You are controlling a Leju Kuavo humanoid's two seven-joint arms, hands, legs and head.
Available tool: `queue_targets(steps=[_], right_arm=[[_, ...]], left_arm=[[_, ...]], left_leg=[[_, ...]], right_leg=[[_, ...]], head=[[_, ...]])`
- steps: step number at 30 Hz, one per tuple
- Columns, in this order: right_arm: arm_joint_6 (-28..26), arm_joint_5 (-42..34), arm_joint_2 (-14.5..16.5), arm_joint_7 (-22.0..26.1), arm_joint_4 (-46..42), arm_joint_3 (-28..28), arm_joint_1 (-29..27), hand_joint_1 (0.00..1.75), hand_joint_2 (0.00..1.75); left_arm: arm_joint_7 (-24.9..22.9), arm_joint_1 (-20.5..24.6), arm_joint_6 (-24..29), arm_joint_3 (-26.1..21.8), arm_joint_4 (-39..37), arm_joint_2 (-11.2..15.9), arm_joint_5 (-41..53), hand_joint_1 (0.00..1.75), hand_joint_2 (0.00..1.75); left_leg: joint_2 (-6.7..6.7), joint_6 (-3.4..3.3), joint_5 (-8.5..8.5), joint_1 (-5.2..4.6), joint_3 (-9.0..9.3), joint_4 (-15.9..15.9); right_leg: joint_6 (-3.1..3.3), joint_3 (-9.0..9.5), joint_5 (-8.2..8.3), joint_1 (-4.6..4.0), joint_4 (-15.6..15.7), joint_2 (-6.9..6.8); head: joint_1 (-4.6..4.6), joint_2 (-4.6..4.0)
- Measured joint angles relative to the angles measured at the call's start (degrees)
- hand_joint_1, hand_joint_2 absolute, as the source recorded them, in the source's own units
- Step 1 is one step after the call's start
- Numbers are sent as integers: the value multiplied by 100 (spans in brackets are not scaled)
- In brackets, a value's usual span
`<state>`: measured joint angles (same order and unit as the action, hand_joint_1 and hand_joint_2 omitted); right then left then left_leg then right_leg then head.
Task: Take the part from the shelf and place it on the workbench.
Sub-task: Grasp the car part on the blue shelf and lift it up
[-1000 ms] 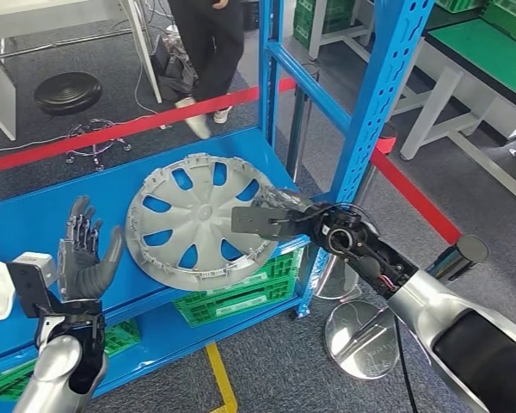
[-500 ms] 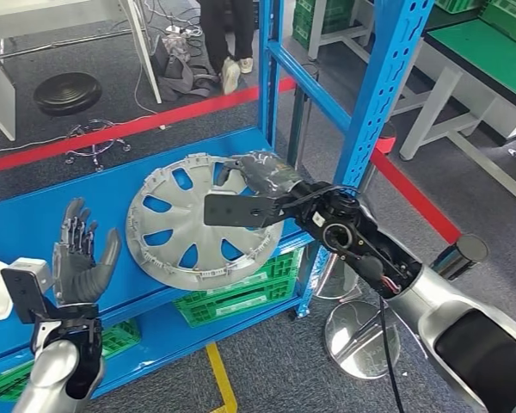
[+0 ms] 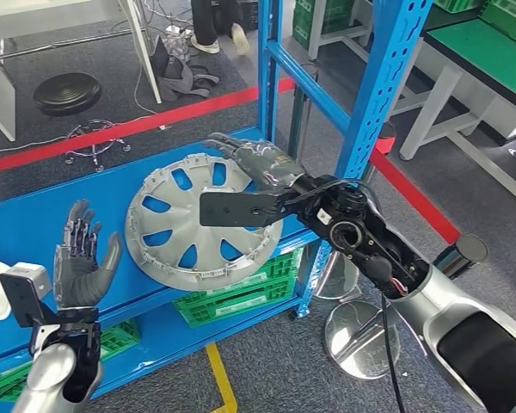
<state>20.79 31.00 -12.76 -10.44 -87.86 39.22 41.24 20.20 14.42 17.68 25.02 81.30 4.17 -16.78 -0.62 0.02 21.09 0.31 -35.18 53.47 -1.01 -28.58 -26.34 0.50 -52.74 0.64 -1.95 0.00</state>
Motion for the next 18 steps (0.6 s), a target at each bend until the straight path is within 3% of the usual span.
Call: queue_targets(steps=[8,18], right_arm=[[15,-401,9,321,654,127,-201,0,175],[-272,-496,225,1179,2282,395,-313,0,175]], left_arm=[[-1,44,-95,-21,1,-23,38,0,175],[1,133,-120,-20,-2,-80,15,0,175]], left_leg=[[-2,2,1,0,-1,-1],[-3,2,1,0,-1,-1]], right_leg=[[0,2,-1,-1,0,-2],[0,3,-1,-1,0,-3]], head=[[-4,0],[-2,0]])
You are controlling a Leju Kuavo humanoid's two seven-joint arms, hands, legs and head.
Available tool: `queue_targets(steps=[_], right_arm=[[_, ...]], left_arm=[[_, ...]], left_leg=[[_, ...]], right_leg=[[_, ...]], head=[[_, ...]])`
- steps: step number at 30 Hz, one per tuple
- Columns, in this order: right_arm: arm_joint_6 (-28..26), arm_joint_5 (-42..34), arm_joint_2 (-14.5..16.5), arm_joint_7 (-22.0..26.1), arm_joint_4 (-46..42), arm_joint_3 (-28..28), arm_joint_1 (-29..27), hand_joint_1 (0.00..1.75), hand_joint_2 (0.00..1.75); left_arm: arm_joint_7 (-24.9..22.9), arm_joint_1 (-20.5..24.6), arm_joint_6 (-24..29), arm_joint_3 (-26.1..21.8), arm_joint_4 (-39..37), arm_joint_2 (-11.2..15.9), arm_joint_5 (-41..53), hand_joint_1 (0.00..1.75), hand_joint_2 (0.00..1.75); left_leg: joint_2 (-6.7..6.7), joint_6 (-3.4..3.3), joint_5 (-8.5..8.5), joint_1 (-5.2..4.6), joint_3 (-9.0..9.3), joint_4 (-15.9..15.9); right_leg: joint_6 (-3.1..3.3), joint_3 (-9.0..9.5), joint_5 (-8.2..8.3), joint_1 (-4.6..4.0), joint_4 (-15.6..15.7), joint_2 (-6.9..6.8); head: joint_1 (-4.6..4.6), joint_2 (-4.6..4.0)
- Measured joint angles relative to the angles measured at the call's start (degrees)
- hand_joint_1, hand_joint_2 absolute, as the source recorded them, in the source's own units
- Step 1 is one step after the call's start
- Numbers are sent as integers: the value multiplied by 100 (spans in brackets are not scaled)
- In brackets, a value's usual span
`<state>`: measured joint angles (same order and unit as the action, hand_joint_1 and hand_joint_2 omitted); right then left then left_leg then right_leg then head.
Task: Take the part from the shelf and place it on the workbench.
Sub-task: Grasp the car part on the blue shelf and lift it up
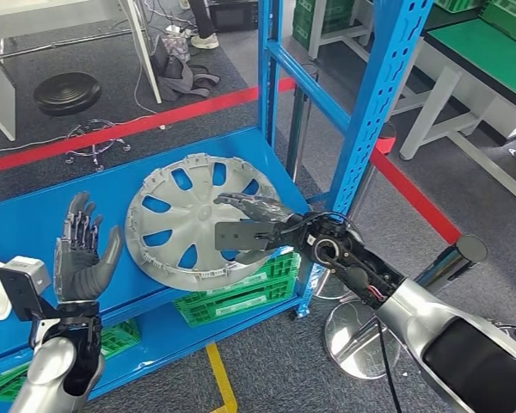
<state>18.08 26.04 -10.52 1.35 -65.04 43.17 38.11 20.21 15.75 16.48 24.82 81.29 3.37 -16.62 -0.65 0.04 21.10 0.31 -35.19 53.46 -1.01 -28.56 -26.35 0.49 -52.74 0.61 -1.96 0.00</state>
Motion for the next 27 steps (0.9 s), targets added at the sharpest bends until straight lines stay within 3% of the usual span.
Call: queue_targets(steps=[8,20,27], right_arm=[[62,-89,135,65,683,88,7,0,175],[80,-137,243,984,2204,236,497,0,175],[347,-186,253,1165,2767,259,704,0,175]], left_arm=[[1,11,40,0,0,-13,-4,0,175],[197,19,12,-1,-37,-20,-80,0,175],[267,56,-105,-1,-103,-28,-89,0,175]], left_leg=[[0,3,2,0,0,-1],[1,3,2,0,1,-1],[-1,3,2,0,4,-1]], right_leg=[[4,-1,-4,0,0,1],[6,-1,-4,1,0,2],[6,1,-5,0,1,2]], head=[[1,0],[-4,0],[3,0]])
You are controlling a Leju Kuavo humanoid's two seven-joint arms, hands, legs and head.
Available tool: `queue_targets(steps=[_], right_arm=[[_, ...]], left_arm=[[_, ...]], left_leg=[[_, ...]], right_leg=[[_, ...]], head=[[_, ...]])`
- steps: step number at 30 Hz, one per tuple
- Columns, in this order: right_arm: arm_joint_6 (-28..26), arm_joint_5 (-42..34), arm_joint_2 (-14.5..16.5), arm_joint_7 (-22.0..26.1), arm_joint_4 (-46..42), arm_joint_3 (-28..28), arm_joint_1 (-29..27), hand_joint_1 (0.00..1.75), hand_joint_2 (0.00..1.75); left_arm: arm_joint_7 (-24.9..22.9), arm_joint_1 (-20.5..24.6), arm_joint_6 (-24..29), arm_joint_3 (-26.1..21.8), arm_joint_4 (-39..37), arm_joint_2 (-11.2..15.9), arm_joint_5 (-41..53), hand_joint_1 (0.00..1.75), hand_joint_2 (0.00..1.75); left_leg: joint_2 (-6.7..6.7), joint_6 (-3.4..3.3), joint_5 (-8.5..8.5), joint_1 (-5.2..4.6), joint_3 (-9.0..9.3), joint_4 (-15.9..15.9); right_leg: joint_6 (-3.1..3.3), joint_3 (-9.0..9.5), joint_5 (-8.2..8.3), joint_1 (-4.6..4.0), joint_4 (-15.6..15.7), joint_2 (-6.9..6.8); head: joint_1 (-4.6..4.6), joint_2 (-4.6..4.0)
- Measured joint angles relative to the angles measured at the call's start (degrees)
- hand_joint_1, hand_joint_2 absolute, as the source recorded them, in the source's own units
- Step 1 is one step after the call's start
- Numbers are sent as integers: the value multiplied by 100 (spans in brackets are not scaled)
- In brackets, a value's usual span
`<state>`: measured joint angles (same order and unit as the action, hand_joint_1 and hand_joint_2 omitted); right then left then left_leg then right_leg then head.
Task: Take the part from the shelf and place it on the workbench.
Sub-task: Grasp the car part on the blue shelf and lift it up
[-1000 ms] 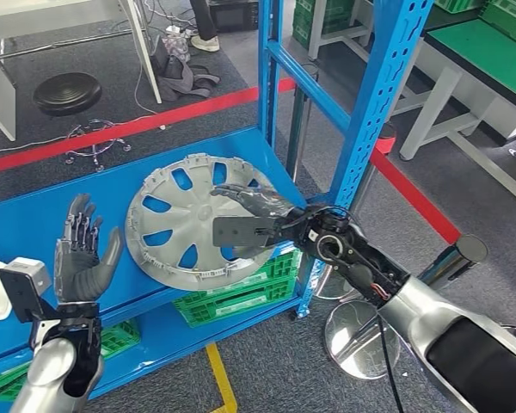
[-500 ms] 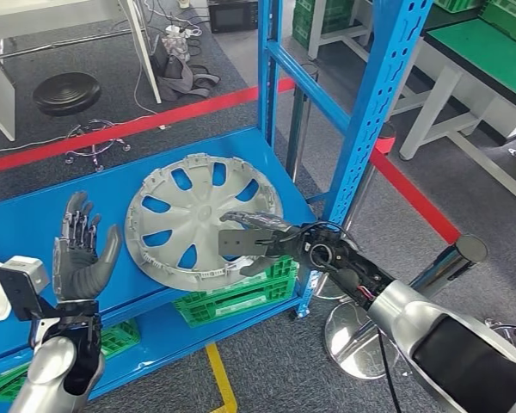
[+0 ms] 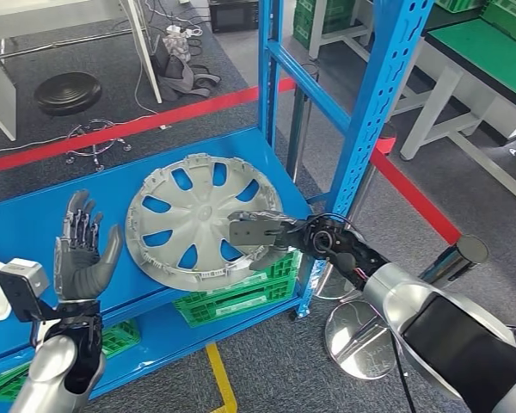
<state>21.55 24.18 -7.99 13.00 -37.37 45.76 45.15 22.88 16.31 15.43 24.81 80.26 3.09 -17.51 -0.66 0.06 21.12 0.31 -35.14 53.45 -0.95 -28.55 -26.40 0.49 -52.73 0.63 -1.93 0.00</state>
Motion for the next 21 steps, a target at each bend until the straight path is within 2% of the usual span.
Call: queue_targets(steps=[15,21], right_arm=[[49,109,76,62,530,66,173,0,175],[-374,367,91,-56,596,91,197,0,175]], left_arm=[[-125,111,120,1,-13,5,-49,0,175],[-173,204,144,2,-13,23,-153,0,175]], left_leg=[[0,0,0,0,17,0],[-2,-1,-3,0,19,0]], right_leg=[[0,14,0,1,1,0],[0,16,1,1,1,-2]], head=[[-3,0],[-2,0]])
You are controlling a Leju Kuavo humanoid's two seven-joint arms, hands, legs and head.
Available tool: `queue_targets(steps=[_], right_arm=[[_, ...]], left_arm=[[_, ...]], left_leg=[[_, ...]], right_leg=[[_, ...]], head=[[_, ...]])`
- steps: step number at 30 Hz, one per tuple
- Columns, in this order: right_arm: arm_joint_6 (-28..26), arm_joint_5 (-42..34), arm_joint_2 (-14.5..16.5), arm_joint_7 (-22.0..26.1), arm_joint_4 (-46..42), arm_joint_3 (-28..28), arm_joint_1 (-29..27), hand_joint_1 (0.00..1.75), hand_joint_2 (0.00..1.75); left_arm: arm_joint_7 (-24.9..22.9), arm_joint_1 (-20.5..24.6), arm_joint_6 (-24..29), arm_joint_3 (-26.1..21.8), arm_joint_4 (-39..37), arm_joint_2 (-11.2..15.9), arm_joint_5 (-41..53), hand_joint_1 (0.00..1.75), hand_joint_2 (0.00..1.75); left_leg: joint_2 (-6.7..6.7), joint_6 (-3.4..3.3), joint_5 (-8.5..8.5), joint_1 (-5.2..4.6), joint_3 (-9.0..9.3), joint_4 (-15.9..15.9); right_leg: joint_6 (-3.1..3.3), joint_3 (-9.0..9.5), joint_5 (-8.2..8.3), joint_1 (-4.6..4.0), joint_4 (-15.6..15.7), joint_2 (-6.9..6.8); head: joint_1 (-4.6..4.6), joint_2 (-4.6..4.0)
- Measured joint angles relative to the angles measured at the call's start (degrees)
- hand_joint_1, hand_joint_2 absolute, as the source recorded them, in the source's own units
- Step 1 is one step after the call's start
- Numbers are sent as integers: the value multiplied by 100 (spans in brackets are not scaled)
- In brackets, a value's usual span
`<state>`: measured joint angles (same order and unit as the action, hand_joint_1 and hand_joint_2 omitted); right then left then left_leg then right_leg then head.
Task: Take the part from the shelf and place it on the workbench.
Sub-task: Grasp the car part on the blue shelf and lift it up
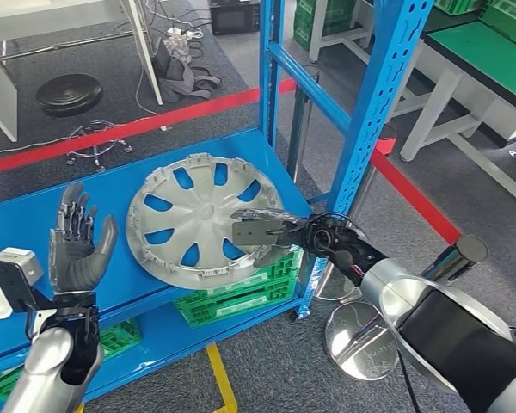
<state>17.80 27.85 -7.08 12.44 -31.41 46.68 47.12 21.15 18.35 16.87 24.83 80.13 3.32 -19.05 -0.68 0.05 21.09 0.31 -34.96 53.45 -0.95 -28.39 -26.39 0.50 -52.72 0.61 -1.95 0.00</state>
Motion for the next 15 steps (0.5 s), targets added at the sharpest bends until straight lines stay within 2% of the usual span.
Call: queue_targets(steps=[4,11,15], right_arm=[[-533,407,0,-51,39,31,-17,0,175],[-2049,1562,-9,-105,120,252,-81,0,175],[-2498,1940,-36,-174,124,283,-182,0,175]], left_arm=[[56,28,19,0,-4,5,-59,0,175],[197,90,85,11,-84,5,-130,0,175],[199,90,128,13,-87,5,-150,0,175]], left_leg=[[4,0,0,0,0,0],[16,3,3,1,9,0],[20,4,3,3,13,0]], right_leg=[[0,-1,1,1,0,2],[1,-4,1,1,1,11],[1,-3,0,-1,1,14]], head=[[-3,0],[0,0],[3,0]])
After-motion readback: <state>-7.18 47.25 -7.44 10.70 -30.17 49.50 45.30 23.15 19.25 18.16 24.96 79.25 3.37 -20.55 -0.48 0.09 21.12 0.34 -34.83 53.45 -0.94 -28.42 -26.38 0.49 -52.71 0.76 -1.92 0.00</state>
